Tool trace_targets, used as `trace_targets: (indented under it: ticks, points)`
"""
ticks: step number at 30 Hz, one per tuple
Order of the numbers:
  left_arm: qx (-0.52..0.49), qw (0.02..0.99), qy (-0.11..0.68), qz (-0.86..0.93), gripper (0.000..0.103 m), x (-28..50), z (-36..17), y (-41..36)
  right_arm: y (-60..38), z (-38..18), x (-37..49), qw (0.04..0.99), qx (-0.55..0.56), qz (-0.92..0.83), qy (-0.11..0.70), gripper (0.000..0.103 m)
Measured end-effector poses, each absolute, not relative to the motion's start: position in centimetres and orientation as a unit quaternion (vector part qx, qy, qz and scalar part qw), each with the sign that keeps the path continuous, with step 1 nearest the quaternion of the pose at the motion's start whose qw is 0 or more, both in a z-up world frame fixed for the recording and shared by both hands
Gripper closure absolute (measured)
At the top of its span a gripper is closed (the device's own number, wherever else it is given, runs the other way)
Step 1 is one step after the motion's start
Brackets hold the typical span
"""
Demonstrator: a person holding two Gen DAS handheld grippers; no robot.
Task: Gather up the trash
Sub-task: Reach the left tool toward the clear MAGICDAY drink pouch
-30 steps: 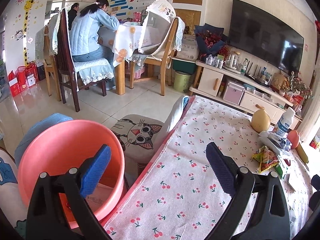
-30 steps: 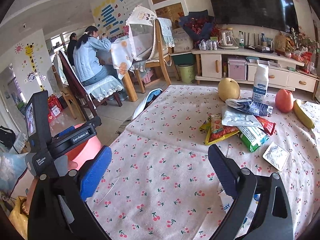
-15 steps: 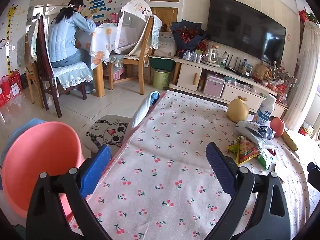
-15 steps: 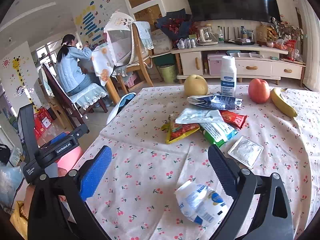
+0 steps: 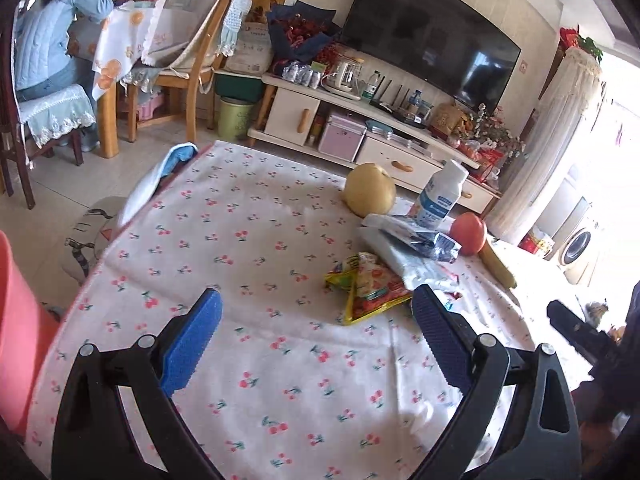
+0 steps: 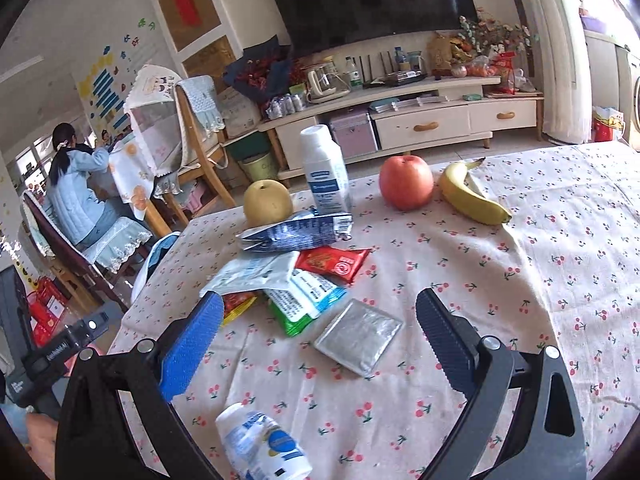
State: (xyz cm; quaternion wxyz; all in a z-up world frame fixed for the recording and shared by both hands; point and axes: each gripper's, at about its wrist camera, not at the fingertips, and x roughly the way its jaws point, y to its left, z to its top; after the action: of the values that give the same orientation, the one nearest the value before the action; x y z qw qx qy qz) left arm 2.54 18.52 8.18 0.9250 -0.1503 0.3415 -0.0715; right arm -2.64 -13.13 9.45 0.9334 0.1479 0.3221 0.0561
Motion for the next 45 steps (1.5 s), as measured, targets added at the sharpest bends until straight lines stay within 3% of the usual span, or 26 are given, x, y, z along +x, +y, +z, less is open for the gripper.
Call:
trace_targets:
  ticks: [5, 10, 13, 15, 21, 36, 41, 43, 45]
  points:
    - [-0.189, 0.904, 0.372, -0.095, 0.007, 8.6, 8.6, 14.4, -15.0, 8.8, -2.1, 0.931, 0.158, 0.049, 0.326, 0.007]
    - [-0.163, 0.896, 0.408, -0.07, 0.009, 15.1, 8.0, 9.5, -15.9, 9.6, -2.4, 0.932, 0.173, 0.061, 0.313, 0.007]
    - [-0.148, 0.886, 0.436, -0.052, 0.018, 18.4, 6.8, 7.7, -16.5, 9.7, -2.4, 0.931, 0.18, 0.072, 0.309, 0.007]
    - [-0.14, 0.876, 0.46, -0.032, 0.033, 20.3, 5.5, 7.1, -16.8, 9.5, -2.2, 0.93, 0.177, 0.074, 0.312, 0.007]
    - [-0.138, 0.856, 0.498, -0.026, 0.044, 21.6, 2.8, 6.2, -19.3, 7.9, -1.0, 0.916, 0.209, 0.06, 0.337, 0.007]
    - [-0.117, 0.849, 0.499, -0.126, 0.044, 9.5, 2.3, 1.4, -22.4, 7.8, -1.9, 0.906, 0.254, 0.036, 0.336, 0.007]
    - [-0.077, 0.858, 0.485, -0.148, 0.044, 9.0, 3.6, 1.5, -22.5, 7.7, -2.3, 0.904, 0.257, 0.033, 0.34, 0.007]
    - [-0.058, 0.868, 0.473, -0.141, 0.041, 10.3, 4.6, 2.3, -22.5, 7.8, -2.3, 0.904, 0.257, 0.034, 0.339, 0.007]
    - [-0.034, 0.877, 0.46, -0.136, 0.026, 12.1, 5.3, 2.8, -22.4, 7.7, -2.3, 0.904, 0.259, 0.039, 0.339, 0.007]
